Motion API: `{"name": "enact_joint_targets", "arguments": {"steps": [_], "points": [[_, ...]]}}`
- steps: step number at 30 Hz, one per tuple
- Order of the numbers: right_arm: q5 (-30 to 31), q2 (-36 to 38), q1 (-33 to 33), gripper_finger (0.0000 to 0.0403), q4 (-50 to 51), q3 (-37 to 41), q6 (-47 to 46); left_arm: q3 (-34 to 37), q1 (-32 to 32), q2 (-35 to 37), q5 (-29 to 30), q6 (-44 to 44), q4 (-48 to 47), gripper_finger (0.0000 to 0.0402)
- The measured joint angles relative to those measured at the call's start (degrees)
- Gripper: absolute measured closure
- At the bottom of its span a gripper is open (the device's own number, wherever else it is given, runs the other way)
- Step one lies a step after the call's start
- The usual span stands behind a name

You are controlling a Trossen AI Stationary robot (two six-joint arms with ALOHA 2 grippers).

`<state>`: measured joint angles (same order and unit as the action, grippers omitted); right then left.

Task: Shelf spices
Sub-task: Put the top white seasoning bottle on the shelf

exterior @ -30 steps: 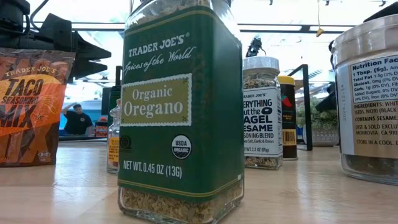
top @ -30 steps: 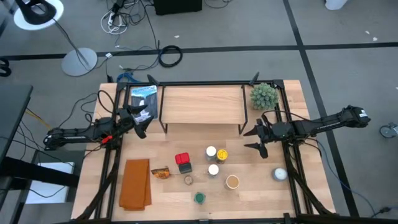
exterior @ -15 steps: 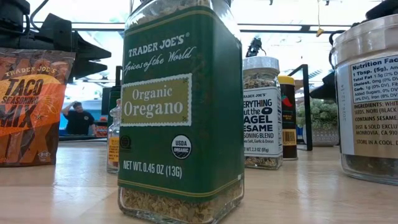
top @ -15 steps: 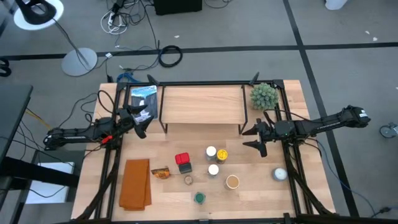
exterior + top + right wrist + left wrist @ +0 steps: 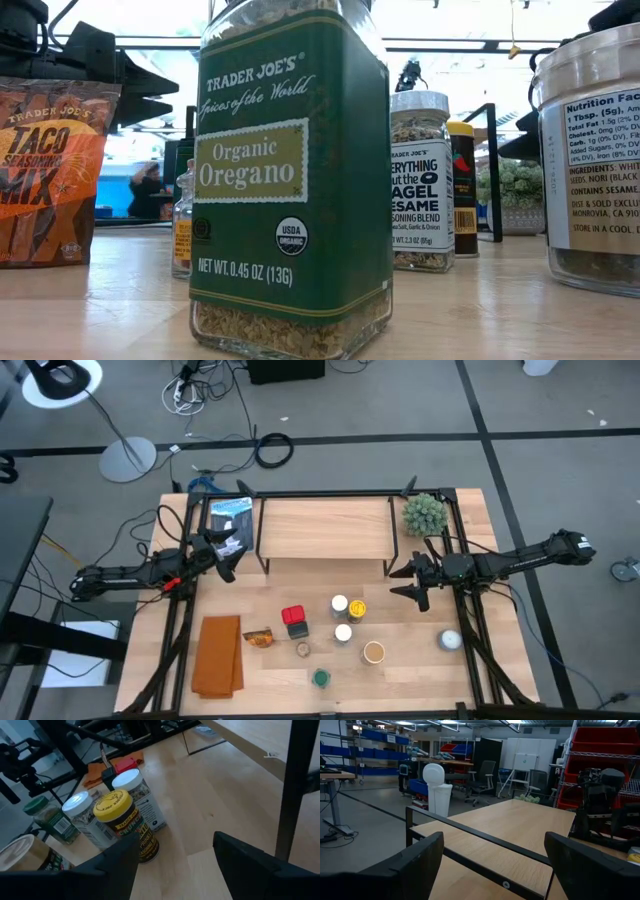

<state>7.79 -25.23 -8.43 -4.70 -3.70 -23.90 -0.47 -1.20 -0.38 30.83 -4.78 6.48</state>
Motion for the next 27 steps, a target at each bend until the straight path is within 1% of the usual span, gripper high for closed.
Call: {"name": "enact_joint_targets", "arguments": {"steps": [8, 12, 16, 19, 24, 27], "points": [[-0.27, 0.0, -0.77, 0.015, -2.39, 0.01, -0.46, 0.0, -0.01, 0.0, 0.0, 0.0, 0.0, 0.005], [-0.55, 0.0, -3.78, 0.0155, -4.45, -0.01, -0.44, 0.0, 0.0, 0.0, 0.02, 0.0, 0.02, 0.005], [0.53, -0.67, -7.96, 0.0171, -8.01, 0.02, -0.43, 0.0, 0.0, 0.02, 0.0, 0.0, 0.0, 0.005], [2.23, -2.45, -11.02, 0.0185, -12.04, 0.02, -0.19, 0.0, 0.0, 0.02, 0.0, 0.0, 0.02, 0.005], [6.16, -7.56, -15.11, 0.0204, -19.16, -0.08, 2.24, 0.0, 0.0, 0.02, 0.0, 0.0, 0.0, 0.005], [8.98, -11.56, -16.66, 0.0212, -19.49, -2.49, 4.19, 0.0, 0.0, 0.02, 0.0, 0.0, 0.01, 0.005]]}}
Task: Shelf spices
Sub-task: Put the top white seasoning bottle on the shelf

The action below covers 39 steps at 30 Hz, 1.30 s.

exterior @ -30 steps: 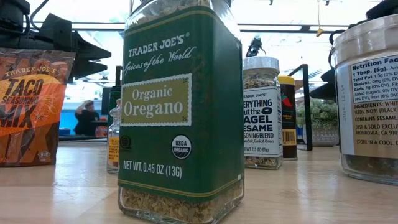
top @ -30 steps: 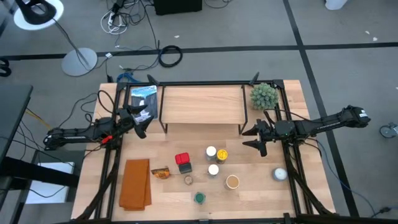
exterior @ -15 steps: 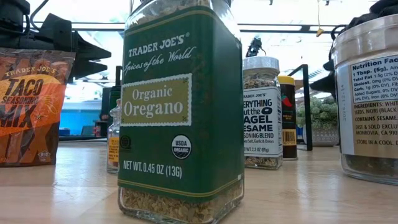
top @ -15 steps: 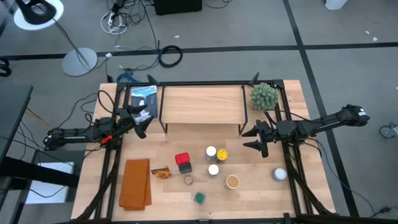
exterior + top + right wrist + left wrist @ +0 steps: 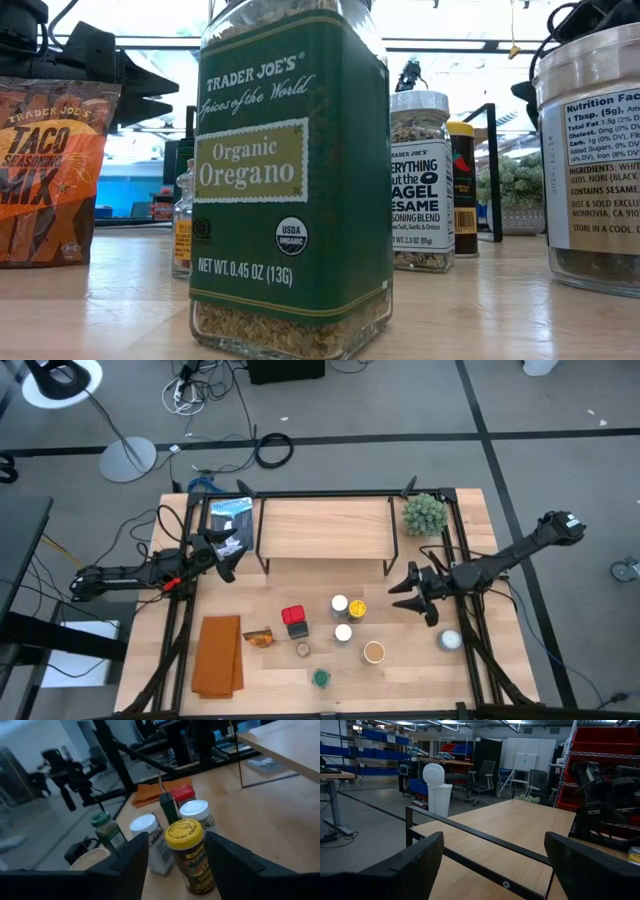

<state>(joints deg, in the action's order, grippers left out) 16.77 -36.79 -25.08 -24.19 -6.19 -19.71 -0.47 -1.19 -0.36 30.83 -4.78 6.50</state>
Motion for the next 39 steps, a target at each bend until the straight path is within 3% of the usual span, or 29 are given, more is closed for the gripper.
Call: {"name": "enact_joint_targets", "arguments": {"steps": [11, 21, 25, 31, 39], "points": [[3.58, -18.33, -0.57, 0.0218, 3.28, -18.6, 15.0, 0.0, -0.01, -0.02, 0.0, 0.0, -0.01, 0.005], [6.65, -34.41, 3.41, 0.0206, 23.38, -42.04, 18.04, 0.0, -0.01, 0.0, 0.0, 0.0, 0.0, 0.005], [4.76, -40.72, 6.8, 0.0196, 36.79, -52.93, 15.42, 0.0, -0.02, 0.0, 0.01, 0.0, 0.0, 0.005], [-3.45, -50.12, 11.44, 0.0175, 52.96, -67.52, 14.88, 0.0, -0.01, -0.02, 0.0, 0.0, -0.02, 0.005], [-6.41, -60.41, 13.19, 0.0123, 64.62, -77.92, 20.6, 0.0, -0.02, -0.02, 0.0, 0.0, -0.01, 0.005]]}}
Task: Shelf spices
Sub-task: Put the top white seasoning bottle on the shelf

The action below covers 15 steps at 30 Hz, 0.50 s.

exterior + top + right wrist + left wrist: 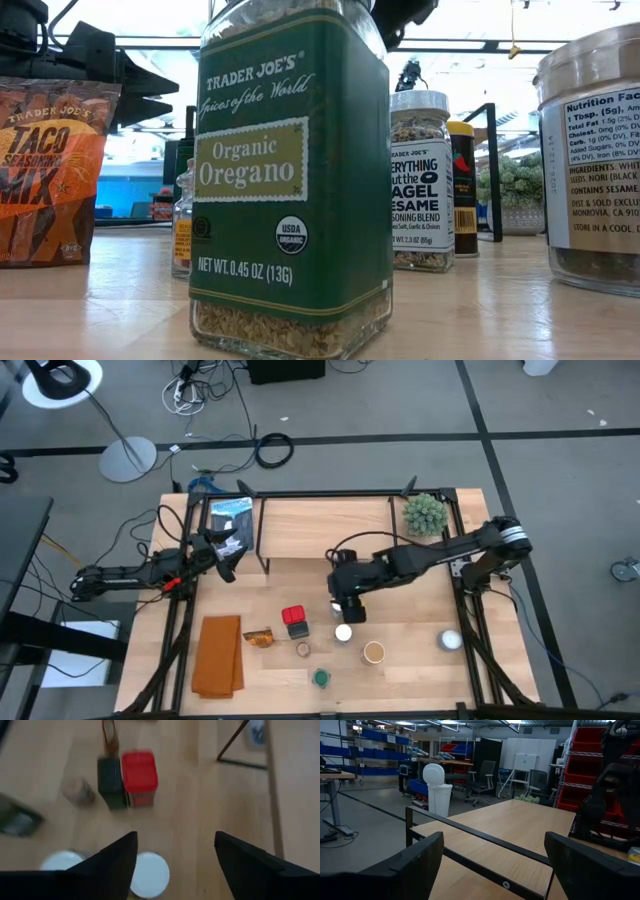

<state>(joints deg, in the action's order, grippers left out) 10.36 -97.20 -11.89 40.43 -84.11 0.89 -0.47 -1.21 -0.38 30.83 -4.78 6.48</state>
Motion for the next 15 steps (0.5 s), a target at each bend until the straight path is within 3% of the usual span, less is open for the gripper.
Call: {"name": "enact_joint_targets", "arguments": {"steps": [8, 15], "points": [[-0.1, -5.78, -0.36, 0.0068, 5.28, -1.86, 6.95, 0.0, 0.0, 0.01, 0.0, 0.0, 0.0, 0.005], [-4.13, -7.75, -0.32, 0.0077, 6.95, -1.89, 9.45, 0.0, 0.01, 0.02, 0.01, 0.0, -0.02, 0.005]]}}
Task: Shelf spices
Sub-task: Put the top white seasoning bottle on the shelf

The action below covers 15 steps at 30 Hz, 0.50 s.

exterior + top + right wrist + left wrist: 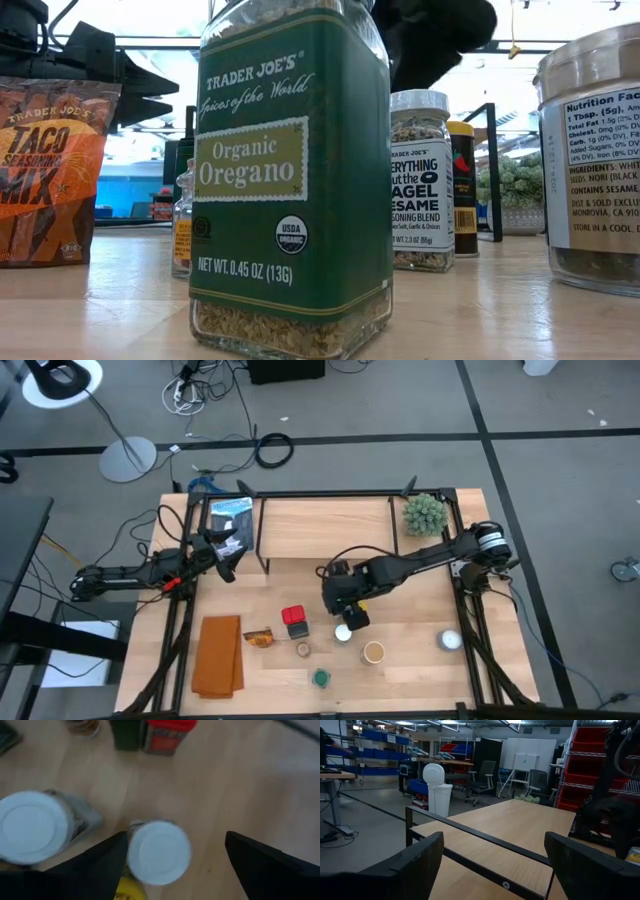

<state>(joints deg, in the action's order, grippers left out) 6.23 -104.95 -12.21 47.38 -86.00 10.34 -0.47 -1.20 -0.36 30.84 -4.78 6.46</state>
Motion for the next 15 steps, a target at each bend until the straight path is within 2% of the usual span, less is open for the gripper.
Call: {"name": "enact_joint_targets", "arguments": {"steps": [15], "points": [[-1.52, -6.42, 0.56, 0.0111, -0.07, 0.0, 2.34, 0.0, 0.0, -0.02, -0.01, 0.0, -0.02, 0.005]]}}
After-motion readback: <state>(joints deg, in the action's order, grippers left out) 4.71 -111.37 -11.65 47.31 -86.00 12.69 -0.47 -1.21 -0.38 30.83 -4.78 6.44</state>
